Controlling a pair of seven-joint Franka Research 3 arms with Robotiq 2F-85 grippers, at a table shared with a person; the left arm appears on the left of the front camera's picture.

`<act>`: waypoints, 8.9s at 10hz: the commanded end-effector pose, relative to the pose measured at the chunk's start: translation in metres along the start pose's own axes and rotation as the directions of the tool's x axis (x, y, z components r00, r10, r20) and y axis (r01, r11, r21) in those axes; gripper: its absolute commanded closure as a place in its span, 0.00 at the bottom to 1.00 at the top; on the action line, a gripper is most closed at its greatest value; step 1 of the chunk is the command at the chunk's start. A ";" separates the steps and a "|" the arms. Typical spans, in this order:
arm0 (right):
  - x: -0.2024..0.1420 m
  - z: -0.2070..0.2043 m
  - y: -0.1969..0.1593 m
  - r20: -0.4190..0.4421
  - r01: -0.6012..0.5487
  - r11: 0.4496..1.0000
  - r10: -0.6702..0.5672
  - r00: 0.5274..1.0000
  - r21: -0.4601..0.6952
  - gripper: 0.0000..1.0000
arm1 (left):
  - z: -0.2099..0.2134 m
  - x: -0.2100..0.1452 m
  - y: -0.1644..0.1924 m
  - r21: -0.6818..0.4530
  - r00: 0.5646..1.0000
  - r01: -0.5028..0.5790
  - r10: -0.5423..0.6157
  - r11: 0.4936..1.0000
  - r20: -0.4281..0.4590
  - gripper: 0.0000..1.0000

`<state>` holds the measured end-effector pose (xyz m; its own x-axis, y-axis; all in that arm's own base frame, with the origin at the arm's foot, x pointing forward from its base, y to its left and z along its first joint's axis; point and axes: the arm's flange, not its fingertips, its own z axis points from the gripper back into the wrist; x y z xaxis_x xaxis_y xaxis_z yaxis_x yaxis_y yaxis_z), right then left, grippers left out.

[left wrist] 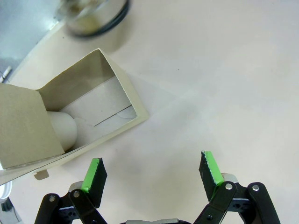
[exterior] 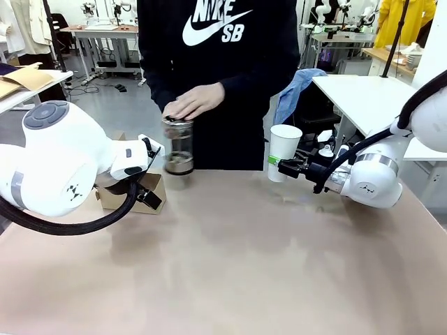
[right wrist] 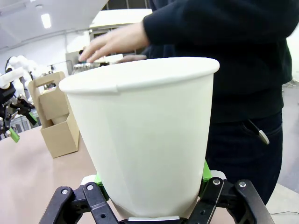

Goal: Pour a drink into a cup and package it in a carrier.
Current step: When a person places the Paper Cup Lid on the 600 ml Paper Cup , lift the 600 ml Paper Cup, then position the Cup Carrier in the center of the table.

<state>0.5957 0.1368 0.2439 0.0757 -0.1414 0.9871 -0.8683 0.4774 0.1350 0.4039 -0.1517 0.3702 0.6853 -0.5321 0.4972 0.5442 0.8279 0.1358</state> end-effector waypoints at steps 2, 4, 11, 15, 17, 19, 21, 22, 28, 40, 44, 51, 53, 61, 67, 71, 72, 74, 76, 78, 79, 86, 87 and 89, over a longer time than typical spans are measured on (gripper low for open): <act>0.003 0.000 0.002 0.010 0.001 1.000 -0.001 1.000 -0.002 0.20 | 0.000 0.000 0.000 -0.001 1.000 0.001 -0.001 1.000 0.001 0.00; 0.003 0.000 0.002 0.010 0.001 1.000 -0.001 1.000 -0.002 0.20 | 0.000 0.000 0.000 -0.001 1.000 0.001 -0.001 1.000 0.001 0.00; 0.003 0.000 0.002 0.010 0.001 1.000 -0.001 1.000 -0.002 0.20 | 0.000 0.000 0.000 -0.001 1.000 0.001 -0.001 1.000 0.001 0.00; 0.003 0.000 0.002 0.010 0.001 1.000 -0.001 1.000 -0.002 0.20 | 0.000 0.000 0.000 -0.001 1.000 0.001 -0.001 1.000 0.001 0.00; 0.003 0.000 0.002 0.010 0.001 1.000 -0.001 1.000 -0.002 0.20 | 0.000 0.000 0.000 -0.001 1.000 0.001 -0.001 1.000 0.001 0.00; 0.003 0.000 0.002 0.010 0.001 1.000 -0.001 1.000 -0.002 0.20 | 0.000 0.000 0.000 -0.001 1.000 0.001 -0.001 1.000 0.001 0.00; 0.003 0.000 0.002 0.010 0.001 1.000 -0.001 1.000 -0.002 0.20 | 0.000 0.000 0.000 -0.001 1.000 0.001 -0.001 1.000 0.001 0.00; 0.003 0.000 0.002 0.010 0.001 1.000 -0.001 1.000 -0.002 0.20 | 0.000 0.000 0.000 -0.001 1.000 0.001 -0.001 1.000 0.001 0.00; 0.003 0.000 0.002 0.010 0.001 1.000 -0.001 1.000 -0.002 0.20 | 0.000 0.000 0.000 -0.001 1.000 0.001 -0.001 1.000 0.001 0.00; 0.003 0.000 0.002 0.010 0.001 1.000 -0.001 1.000 -0.002 0.20 | 0.000 0.000 0.000 -0.001 1.000 0.001 -0.001 1.000 0.001 0.00; 0.003 0.000 0.002 0.010 0.001 1.000 -0.001 1.000 -0.002 0.20 | 0.000 0.000 0.000 -0.001 1.000 0.001 -0.001 1.000 0.001 0.00; 0.003 0.000 0.002 0.010 0.001 1.000 -0.001 1.000 -0.002 0.20 | 0.000 0.000 0.000 -0.001 1.000 0.001 -0.001 1.000 0.001 0.00; 0.003 0.000 0.002 0.010 0.001 1.000 -0.001 1.000 -0.002 0.20 | 0.000 0.000 0.000 -0.001 1.000 0.001 -0.001 1.000 0.001 0.00; 0.003 0.000 0.002 0.010 0.001 1.000 -0.001 1.000 -0.002 0.20 | 0.000 0.000 0.000 -0.001 1.000 0.001 -0.001 1.000 0.001 0.00; 0.142 0.025 0.057 -0.048 0.020 0.999 -0.019 0.999 0.037 0.20 | 0.000 0.000 0.000 -0.001 1.000 0.001 -0.001 1.000 0.001 0.00; 0.252 0.062 0.159 -0.090 -0.131 0.989 0.137 0.986 0.073 0.20 | 0.000 0.000 0.000 -0.001 1.000 0.001 -0.001 1.000 0.001 0.00; 0.263 0.063 0.171 -0.079 -0.137 0.987 0.144 0.986 0.087 0.20 | 0.000 0.000 0.000 -0.001 1.000 0.001 -0.001 1.000 0.001 0.00; 0.275 0.059 0.175 -0.066 -0.123 0.987 0.130 0.989 0.107 0.20 | 0.000 0.000 0.000 -0.001 1.000 0.001 -0.001 1.000 0.001 0.00; 0.276 0.040 0.165 -0.027 -0.063 0.986 0.068 0.997 0.154 0.20 | 0.000 0.000 0.000 -0.001 1.000 0.001 -0.001 1.000 0.001 0.00; 0.275 0.059 0.185 -0.053 -0.149 0.983 0.155 0.986 0.109 0.20 | 0.000 0.000 0.000 -0.001 1.000 0.001 -0.001 1.000 0.001 0.00; 0.275 0.059 0.185 -0.053 -0.149 0.983 0.155 0.986 0.109 0.20 | 0.000 0.000 0.000 -0.001 1.000 0.001 -0.001 1.000 0.001 0.00; 0.275 0.059 0.185 -0.053 -0.149 0.983 0.155 0.986 0.109 0.20 | 0.000 0.000 0.000 -0.001 1.000 0.001 -0.001 1.000 0.001 0.00; 0.275 0.059 0.185 -0.053 -0.149 0.983 0.155 0.986 0.109 0.20 | 0.000 0.000 0.000 -0.001 1.000 0.001 -0.001 1.000 0.001 0.00; 0.275 0.059 0.185 -0.053 -0.149 0.983 0.155 0.986 0.109 0.20 | 0.028 0.002 0.010 0.012 1.000 -0.028 0.028 1.000 0.009 0.00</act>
<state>0.4294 0.1337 0.5317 -0.0200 -0.0228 0.9995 -0.9216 0.3881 -0.0096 0.4043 -0.1496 0.3764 0.6853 -0.5266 0.5031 0.5382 0.8315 0.1373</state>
